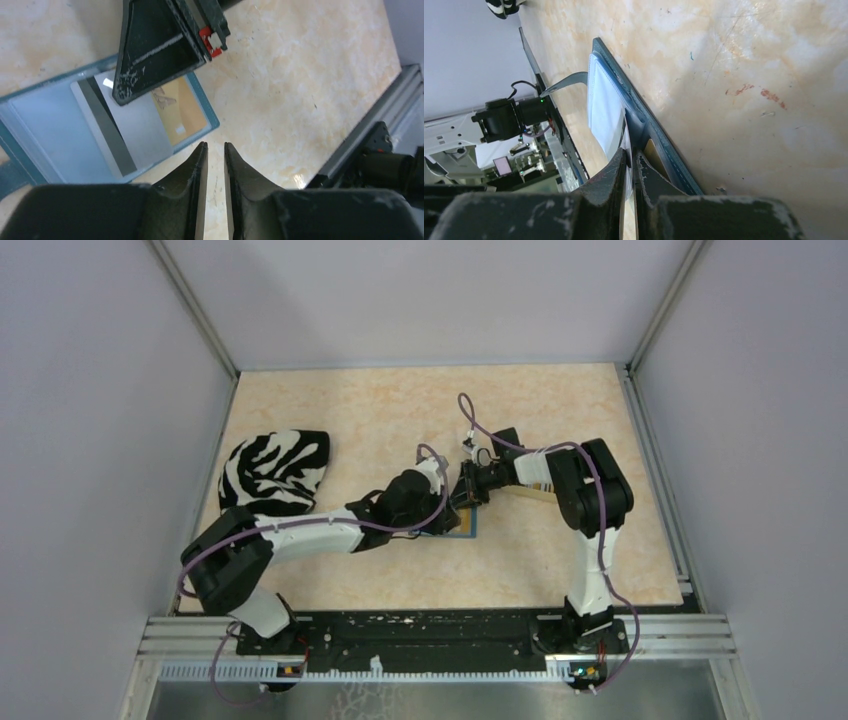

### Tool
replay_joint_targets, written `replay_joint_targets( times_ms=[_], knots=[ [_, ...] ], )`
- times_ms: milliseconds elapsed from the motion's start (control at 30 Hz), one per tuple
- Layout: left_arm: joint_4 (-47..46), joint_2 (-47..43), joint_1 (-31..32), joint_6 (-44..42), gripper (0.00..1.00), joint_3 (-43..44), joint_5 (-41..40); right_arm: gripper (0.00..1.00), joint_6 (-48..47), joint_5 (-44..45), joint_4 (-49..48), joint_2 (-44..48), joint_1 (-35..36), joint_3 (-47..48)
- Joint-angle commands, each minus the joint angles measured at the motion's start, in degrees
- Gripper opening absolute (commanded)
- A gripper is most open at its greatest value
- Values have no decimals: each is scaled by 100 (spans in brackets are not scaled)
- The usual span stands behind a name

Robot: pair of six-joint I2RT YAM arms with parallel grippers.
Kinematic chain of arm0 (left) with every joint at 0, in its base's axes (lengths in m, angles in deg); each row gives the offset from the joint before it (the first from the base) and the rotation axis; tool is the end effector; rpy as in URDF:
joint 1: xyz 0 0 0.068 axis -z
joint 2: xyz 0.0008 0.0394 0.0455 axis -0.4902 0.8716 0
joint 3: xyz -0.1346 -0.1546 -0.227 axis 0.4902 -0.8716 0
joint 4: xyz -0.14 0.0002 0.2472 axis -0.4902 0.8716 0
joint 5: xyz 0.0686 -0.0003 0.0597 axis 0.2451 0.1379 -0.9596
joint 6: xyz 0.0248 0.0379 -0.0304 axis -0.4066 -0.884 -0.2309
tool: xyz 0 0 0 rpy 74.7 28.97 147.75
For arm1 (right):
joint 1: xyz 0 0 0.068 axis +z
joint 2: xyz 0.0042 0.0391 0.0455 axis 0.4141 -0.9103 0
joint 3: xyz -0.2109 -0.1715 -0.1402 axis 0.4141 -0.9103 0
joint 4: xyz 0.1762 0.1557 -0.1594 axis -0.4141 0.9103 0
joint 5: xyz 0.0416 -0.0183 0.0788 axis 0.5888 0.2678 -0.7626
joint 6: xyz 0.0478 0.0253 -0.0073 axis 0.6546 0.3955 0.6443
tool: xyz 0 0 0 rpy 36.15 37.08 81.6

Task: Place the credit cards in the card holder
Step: Insert the credit card into the card holder.

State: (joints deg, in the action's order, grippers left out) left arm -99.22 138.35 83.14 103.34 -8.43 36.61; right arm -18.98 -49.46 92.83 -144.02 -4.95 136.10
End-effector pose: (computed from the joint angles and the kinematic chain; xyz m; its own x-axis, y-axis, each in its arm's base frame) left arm 0.2032 -0.2793 0.2142 -0.7109 0.0323 -0.7026 0.5141 0.7055 -0.4878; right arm 0.3654 0.1611 0.1097 -0.9795 -0.1038 -0.1726 -0.2014 0.4937 0.8460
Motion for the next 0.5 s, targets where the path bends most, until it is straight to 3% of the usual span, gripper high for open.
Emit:
replay_joint_targets(
  times_ms=[0,200,333,467],
  knots=[
    [639,515,215,123,22,624,-1087,7,-239,245,124,-58,62,198],
    [1043,1138,321,129,17,1201,-1536,7,-257,240,144,-67,62,216],
    [1160,1485,334,83,10,1574,-1523,7,-273,219,165,-91,62,233],
    [1375,1743,335,66,9,1765,-1532,7,-285,210,190,-89,62,235]
  ],
)
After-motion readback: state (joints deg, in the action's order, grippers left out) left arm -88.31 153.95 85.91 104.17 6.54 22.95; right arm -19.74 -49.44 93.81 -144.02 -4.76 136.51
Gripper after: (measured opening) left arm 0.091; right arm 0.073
